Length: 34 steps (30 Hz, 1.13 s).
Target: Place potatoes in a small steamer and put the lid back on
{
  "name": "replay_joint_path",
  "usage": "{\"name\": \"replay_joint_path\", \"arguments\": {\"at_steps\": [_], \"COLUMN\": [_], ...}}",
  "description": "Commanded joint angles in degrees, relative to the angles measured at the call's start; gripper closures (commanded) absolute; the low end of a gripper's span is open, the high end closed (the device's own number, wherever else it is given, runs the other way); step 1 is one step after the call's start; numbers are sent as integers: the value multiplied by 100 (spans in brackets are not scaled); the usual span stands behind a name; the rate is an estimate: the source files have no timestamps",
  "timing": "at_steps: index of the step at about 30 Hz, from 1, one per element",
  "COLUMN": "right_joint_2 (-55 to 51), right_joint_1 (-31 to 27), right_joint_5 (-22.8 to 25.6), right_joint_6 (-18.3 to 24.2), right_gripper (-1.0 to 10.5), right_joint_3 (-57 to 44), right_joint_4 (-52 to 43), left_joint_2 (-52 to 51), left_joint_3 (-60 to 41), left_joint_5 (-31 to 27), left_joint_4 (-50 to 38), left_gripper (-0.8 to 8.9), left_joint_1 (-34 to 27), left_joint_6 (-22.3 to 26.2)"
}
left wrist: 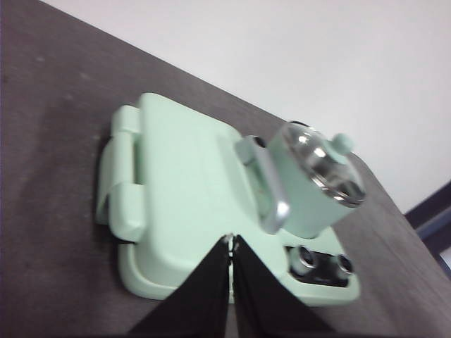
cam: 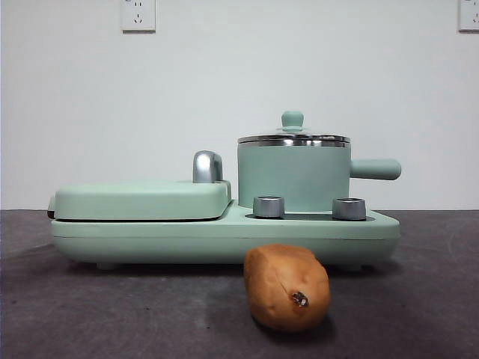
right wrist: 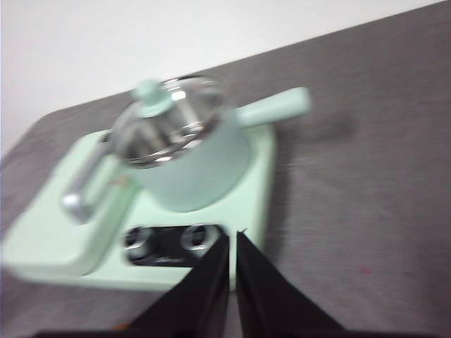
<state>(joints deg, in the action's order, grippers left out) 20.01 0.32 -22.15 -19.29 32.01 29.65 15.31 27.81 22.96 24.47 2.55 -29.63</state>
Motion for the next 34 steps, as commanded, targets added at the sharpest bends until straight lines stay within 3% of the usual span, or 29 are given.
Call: {"name": "replay_joint_path", "arguments": {"at_steps": [1,5,11,15,18,23,34], "right_joint_2": [378,894,1349,1478,1478,1475,1478], "right_joint_1": [0,0,0,-2,-2,-2,-2], "right_joint_5": [-566,-1360,-1860,-1897,-1875,-1788,-1790], "right_joint_6": [190,433,748,800,800,809,815], "right_gripper": [935,935,934,932,843,577,534], "right_joint_3": [424,964,1447,1569,1569,1569,1569], "right_joint_4": [13,144,181,168,175,173,173], "left_joint_2": [433,1106,2006,2588,2922,3464,5200], "left_joint_3": [566,1198,1742,1954,2072,2330,3644], "left_joint_5": [236,695,1298,1633,1633,1633,1394], "left_joint_4": [195,321,319,302,297,254,260], "left_gripper": [806,806,807,799,656,303,284], "left_joint_1": [15,17,28,105,186,297,977], "left_joint_6": [210,625,1038,1143,1143,1235,1622]}}
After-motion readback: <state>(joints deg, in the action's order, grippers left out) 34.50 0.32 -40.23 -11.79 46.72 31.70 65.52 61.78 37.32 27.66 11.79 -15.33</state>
